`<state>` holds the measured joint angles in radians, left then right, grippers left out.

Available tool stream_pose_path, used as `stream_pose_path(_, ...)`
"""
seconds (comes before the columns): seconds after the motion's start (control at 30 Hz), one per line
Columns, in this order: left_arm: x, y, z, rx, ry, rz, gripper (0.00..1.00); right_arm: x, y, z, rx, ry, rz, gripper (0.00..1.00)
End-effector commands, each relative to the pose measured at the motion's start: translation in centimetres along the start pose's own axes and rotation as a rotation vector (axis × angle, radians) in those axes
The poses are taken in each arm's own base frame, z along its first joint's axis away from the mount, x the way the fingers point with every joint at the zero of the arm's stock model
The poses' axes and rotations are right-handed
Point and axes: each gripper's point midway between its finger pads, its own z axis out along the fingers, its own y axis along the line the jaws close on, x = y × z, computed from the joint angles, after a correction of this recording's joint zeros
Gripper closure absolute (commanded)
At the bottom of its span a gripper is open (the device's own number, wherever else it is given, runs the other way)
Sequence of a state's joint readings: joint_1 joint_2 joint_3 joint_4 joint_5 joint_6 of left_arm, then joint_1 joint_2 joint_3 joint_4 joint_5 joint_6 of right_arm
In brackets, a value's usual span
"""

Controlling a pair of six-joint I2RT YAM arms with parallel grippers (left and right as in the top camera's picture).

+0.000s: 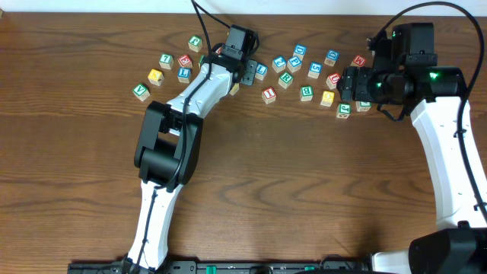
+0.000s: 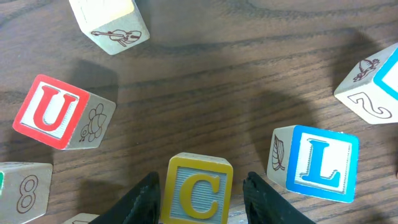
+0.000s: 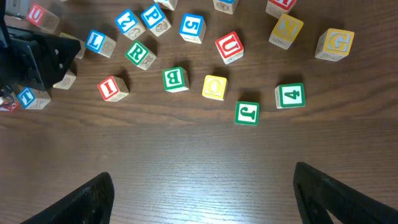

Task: Spell out CORL
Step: 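Close the left gripper on the yellow C block and lift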

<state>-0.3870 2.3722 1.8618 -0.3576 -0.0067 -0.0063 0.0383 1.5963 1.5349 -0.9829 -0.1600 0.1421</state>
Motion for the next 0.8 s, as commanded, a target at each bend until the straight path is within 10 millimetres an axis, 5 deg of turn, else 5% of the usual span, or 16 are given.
stream_pose_path(0.0, 0.65, 0.57, 0.99, -0.018, 0.016, -0.021, 0.57, 0.17, -0.26, -0.07, 0.007, 0.001, 0.014, 0.13)
stream_pose_path(0.77, 0.87, 0.58, 1.09, -0.018, 0.021, -0.022, 0.61, 0.18, -0.26, -0.07, 0.007, 0.001, 0.014, 0.11)
